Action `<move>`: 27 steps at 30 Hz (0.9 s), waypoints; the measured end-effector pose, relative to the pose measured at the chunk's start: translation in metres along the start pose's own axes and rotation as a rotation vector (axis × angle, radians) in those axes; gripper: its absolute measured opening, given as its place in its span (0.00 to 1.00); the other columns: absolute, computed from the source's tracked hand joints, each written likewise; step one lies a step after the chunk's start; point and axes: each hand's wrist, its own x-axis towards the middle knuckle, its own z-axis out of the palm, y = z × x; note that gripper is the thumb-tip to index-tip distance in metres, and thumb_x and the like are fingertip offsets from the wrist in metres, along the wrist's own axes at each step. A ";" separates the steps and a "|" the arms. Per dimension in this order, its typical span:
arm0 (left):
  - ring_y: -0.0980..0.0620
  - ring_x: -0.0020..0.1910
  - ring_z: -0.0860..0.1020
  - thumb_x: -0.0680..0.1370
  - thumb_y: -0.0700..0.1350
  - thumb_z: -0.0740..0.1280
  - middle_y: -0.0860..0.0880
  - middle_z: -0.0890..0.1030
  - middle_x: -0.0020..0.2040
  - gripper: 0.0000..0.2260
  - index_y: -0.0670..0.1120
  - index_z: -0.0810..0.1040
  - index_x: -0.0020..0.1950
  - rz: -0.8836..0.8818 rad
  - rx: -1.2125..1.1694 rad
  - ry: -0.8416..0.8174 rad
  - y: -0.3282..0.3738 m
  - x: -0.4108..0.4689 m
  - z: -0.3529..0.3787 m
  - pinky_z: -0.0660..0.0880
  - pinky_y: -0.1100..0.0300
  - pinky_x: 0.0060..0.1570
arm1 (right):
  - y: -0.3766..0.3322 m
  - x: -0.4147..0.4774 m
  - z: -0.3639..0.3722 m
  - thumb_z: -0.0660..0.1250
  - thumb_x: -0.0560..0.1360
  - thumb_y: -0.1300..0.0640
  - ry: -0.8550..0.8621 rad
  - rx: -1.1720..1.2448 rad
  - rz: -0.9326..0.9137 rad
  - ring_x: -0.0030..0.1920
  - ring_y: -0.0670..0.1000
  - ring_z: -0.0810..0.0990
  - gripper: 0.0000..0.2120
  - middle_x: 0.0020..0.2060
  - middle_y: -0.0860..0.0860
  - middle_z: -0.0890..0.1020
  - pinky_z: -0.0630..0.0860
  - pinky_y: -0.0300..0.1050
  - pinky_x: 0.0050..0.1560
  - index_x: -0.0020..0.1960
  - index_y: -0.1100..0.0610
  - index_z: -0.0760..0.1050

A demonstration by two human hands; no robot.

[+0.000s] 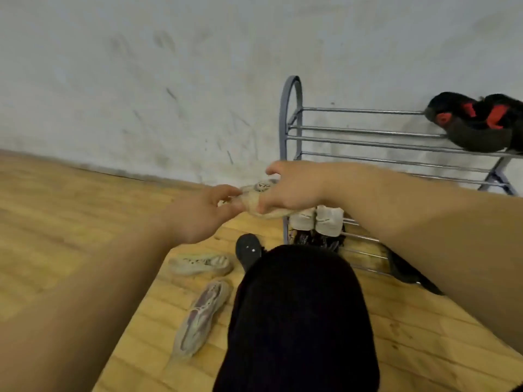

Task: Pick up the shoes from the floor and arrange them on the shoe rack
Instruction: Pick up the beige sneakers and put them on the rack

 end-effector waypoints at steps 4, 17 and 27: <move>0.52 0.62 0.77 0.80 0.63 0.64 0.53 0.78 0.66 0.23 0.57 0.73 0.73 -0.218 -0.199 0.048 -0.096 -0.046 0.012 0.73 0.56 0.56 | -0.093 0.035 0.050 0.72 0.75 0.45 -0.116 -0.280 -0.200 0.52 0.56 0.80 0.32 0.57 0.55 0.80 0.77 0.49 0.51 0.73 0.59 0.70; 0.45 0.67 0.74 0.78 0.58 0.71 0.44 0.70 0.75 0.33 0.51 0.63 0.80 -0.702 -0.326 -0.011 -0.261 -0.093 0.146 0.73 0.55 0.57 | -0.071 0.110 0.176 0.77 0.73 0.54 -0.465 -0.465 -0.113 0.34 0.48 0.72 0.50 0.47 0.50 0.76 0.72 0.43 0.31 0.84 0.53 0.48; 0.39 0.72 0.68 0.69 0.72 0.70 0.44 0.64 0.77 0.49 0.53 0.53 0.82 -0.728 -0.040 -0.127 -0.331 -0.026 0.223 0.71 0.44 0.67 | -0.043 0.161 0.184 0.80 0.71 0.55 -0.452 -0.477 -0.096 0.64 0.59 0.78 0.49 0.73 0.54 0.73 0.81 0.53 0.58 0.83 0.54 0.53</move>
